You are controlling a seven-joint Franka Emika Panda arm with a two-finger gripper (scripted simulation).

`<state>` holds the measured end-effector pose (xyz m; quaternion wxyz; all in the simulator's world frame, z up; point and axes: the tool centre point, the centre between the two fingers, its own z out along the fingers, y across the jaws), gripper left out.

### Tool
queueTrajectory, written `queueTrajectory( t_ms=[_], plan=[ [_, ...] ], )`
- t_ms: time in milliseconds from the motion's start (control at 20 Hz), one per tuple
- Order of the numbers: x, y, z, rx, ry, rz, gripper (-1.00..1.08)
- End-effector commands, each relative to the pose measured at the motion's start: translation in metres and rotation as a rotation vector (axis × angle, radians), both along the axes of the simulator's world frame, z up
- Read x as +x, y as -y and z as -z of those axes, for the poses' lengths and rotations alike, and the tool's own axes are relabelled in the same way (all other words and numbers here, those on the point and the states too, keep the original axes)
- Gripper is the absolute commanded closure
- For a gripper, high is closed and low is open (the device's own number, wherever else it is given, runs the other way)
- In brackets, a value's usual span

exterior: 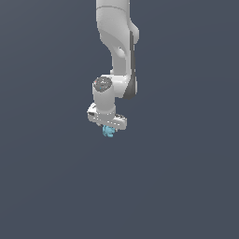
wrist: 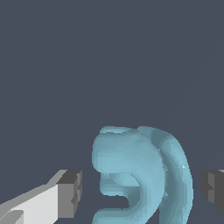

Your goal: Pick up the object and move it to a goal position.

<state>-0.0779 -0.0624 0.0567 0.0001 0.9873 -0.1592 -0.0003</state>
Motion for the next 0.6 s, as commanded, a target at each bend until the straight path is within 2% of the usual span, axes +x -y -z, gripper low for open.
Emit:
queueTrajectory(
  t_ms=[0,250,300,550],
  plan=[
    [-0.0002,0.0001,0.0101,0.000,0.000,0.001,-0.92],
    [0.0003,-0.0001,0.0173,0.000,0.000,0.001,-0.92],
    [0.0003,-0.0001,0.0173,0.000,0.000,0.001,1.08],
    [0.0003,-0.0001,0.0173,0.000,0.000,0.001,1.08]
  ],
)
